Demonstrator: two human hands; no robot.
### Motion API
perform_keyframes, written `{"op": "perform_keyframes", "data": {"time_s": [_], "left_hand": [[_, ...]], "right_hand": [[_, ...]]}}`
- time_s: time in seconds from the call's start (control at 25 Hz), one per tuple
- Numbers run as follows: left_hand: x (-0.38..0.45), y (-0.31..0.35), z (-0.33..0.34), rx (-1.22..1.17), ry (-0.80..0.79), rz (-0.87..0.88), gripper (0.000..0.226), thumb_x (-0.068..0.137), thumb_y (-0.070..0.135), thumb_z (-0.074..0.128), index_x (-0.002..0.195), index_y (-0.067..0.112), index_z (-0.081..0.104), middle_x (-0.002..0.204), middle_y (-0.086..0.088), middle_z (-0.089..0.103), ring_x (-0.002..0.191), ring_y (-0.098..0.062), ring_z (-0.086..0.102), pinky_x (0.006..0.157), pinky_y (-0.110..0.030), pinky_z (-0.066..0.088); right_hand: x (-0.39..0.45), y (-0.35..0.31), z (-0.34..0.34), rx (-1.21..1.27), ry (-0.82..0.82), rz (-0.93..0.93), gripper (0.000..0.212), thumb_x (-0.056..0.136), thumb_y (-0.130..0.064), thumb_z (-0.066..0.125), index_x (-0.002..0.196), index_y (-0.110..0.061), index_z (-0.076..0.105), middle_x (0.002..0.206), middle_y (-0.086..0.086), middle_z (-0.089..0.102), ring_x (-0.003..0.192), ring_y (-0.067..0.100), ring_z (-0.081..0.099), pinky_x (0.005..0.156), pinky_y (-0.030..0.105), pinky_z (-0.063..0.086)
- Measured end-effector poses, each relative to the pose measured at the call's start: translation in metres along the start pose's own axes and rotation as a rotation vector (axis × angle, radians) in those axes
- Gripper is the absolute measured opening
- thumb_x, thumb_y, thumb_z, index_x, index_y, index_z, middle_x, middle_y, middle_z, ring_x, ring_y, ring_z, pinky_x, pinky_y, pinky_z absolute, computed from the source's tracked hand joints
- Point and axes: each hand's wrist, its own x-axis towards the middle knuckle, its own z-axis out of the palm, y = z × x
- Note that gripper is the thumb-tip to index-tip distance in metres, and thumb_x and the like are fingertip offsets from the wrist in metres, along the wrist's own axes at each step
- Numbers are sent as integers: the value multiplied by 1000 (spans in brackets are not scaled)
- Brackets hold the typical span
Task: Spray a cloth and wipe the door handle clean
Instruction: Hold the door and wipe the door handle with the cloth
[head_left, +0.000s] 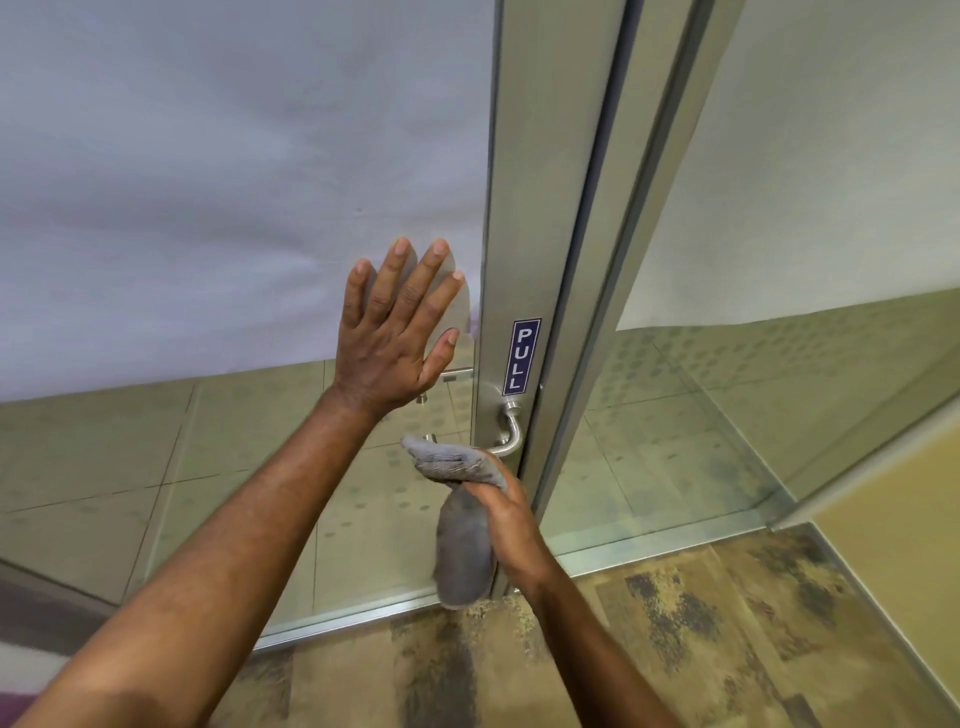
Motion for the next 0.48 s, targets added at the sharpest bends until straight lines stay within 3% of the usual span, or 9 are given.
{"op": "perform_keyframes", "data": {"time_s": [0.12,0.24,0.36,0.48], "left_hand": [[1,3,-10,-43,-68,-24,59,105,42,44,159,18,37,169,-8,23,160,-28,2,129,-51,1],[6,18,-27,-132,-166,-124,55,107,41,43,156,18,41,170,-8,22,159,-32,8,128,-56,4],[11,51,-51,-315,-219,-347,45,105,38,43,145,19,52,170,-4,25,159,-28,14,126,-55,14],[9,100,-76,-684,-305,-587,41,104,39,43,139,22,56,160,2,41,152,-17,30,124,-48,27]], "right_hand": [[-10,-7,-16,285,138,118,32,103,-5,52,93,-20,79,93,3,81,93,20,74,84,28,59],[-21,-24,-45,514,202,193,29,104,-19,49,99,-10,76,98,17,77,91,30,72,96,46,52],[-33,-47,-81,638,208,174,31,103,-25,47,101,-8,73,93,14,77,85,26,73,89,44,54],[-52,-63,-111,691,202,215,26,101,-25,50,96,-13,73,92,10,75,83,26,72,85,41,54]]}}
